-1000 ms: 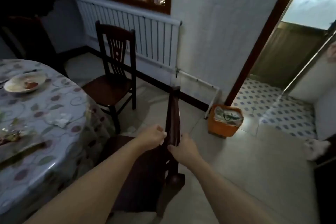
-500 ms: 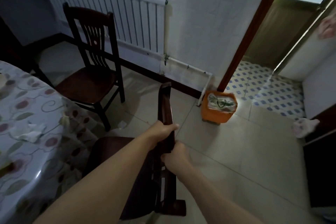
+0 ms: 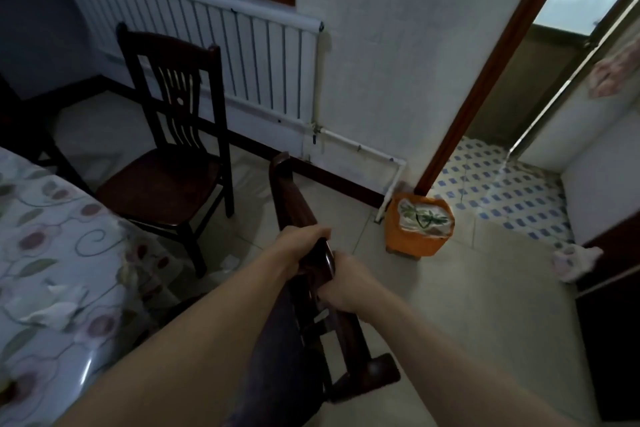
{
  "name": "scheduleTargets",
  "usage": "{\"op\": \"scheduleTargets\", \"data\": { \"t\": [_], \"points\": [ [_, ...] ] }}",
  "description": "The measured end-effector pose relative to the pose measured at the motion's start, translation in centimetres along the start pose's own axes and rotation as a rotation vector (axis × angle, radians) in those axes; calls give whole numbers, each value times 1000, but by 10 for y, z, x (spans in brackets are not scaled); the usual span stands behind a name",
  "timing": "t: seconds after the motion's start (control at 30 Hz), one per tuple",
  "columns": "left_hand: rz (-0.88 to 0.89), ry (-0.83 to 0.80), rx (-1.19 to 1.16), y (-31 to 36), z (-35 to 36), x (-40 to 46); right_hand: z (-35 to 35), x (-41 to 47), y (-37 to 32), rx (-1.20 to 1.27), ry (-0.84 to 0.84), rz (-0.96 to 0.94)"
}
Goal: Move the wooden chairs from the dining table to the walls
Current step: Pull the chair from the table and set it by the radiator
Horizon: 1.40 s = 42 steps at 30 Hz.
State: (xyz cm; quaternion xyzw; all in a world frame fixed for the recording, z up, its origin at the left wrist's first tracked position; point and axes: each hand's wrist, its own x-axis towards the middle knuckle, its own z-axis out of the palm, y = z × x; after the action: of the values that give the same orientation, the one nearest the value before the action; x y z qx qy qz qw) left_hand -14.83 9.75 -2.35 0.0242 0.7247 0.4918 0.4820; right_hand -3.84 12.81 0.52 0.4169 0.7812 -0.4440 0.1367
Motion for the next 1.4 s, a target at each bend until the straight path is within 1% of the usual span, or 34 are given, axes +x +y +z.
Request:
{"op": "scheduleTargets", "data": {
  "t": [0.2,0.37,0.47,0.63,0.73,0.9,1.03,1.13,1.27,1.4],
  "points": [
    [-31,19,-116,23,-21,17,-8,22,-29,11,-37,-3],
    [-73,12,-175,46,-31,22,-24,34,-45,-73,-66,-68],
    [-74,3,-291,64,-28,24,-46,42,-52,-86,-64,-113],
    [-48,12,-434,107,-7,33,-102,67,-59,-169,-61,-182],
    [-46,-11,-454,134,14,45,-141,89,-57,-211,-73,-214],
    [-20,75,-509,185,57,79,-212,134,-52,-269,-75,-296],
    [-13,101,-518,228,83,113,-267,173,-55,-282,-67,-343],
    [-18,75,-534,255,96,138,-299,203,-58,-279,-66,-352],
    [-22,85,-565,294,112,182,-336,252,-66,-271,-79,-335],
    [-40,63,-531,333,117,238,-369,304,-78,-252,-71,-309]
  ]
}}
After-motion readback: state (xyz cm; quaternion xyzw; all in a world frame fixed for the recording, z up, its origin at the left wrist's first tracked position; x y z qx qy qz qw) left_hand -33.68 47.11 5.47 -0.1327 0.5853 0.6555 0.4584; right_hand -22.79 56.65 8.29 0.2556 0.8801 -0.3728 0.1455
